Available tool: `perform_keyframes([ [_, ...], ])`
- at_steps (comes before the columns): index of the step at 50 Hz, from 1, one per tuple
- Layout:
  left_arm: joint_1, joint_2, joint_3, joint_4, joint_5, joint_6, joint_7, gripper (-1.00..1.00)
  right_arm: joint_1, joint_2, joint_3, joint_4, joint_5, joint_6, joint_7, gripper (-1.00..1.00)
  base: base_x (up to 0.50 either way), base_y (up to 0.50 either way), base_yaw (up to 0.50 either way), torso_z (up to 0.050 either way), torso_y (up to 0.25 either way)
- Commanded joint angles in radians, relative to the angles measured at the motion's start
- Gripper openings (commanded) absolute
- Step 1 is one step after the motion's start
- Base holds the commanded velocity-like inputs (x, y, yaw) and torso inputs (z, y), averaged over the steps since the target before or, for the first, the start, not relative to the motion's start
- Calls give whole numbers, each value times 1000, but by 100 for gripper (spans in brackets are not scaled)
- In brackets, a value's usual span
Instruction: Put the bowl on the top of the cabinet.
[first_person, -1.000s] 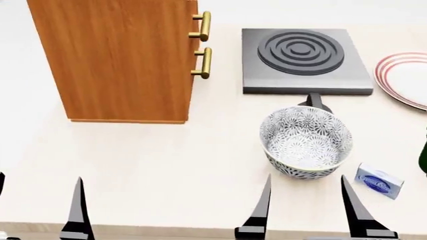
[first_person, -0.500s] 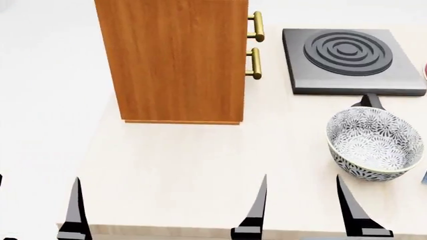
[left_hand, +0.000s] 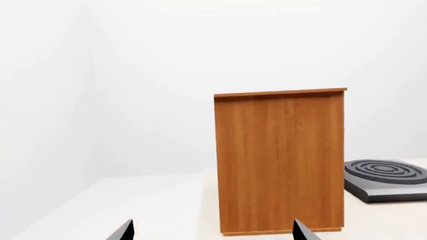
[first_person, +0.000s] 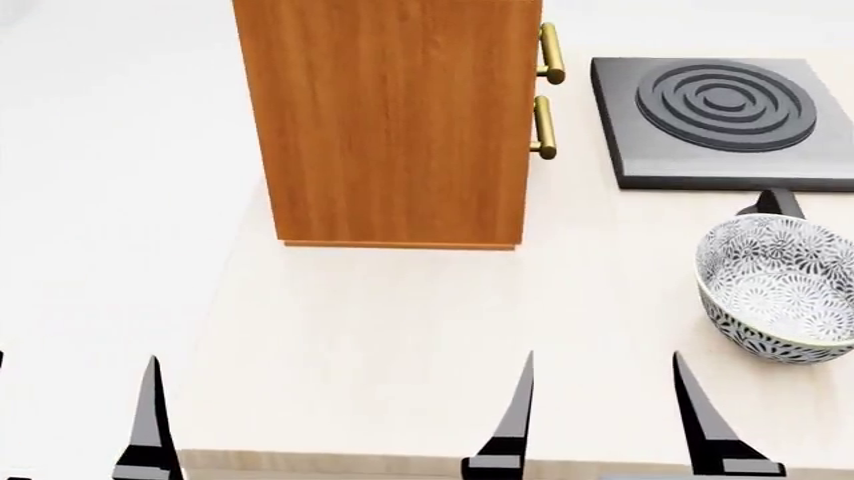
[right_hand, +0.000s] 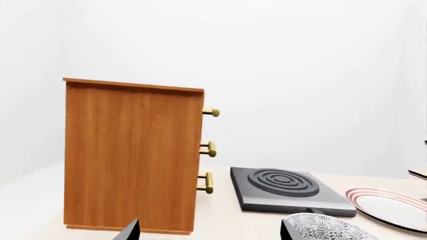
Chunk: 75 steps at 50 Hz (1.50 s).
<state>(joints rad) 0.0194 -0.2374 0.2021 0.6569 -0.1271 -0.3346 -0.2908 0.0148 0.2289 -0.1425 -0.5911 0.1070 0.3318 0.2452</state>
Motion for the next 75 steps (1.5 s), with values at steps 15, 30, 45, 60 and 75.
perform_keyframes([
  [15,3,-20,15,8,-10,7,-22,100,-1,17,-9,-5,17,2,22,100,379,156,0,0,0],
  [30,8,-31,26,17,-8,10,-36,100,-4,30,-21,-22,10,17,37,100,55,0,0,0,0],
  [45,5,-40,34,30,-12,0,-47,100,-1,38,-26,-26,7,17,49,100,500,0,0,0,0],
  [60,7,-47,43,32,-12,3,-59,100,-8,47,-39,-32,2,9,57,100,62,0,0,0,0],
  [75,6,-53,47,25,-16,15,-66,100,-8,52,-37,-24,16,-6,60,100,441,27,0,0,1],
])
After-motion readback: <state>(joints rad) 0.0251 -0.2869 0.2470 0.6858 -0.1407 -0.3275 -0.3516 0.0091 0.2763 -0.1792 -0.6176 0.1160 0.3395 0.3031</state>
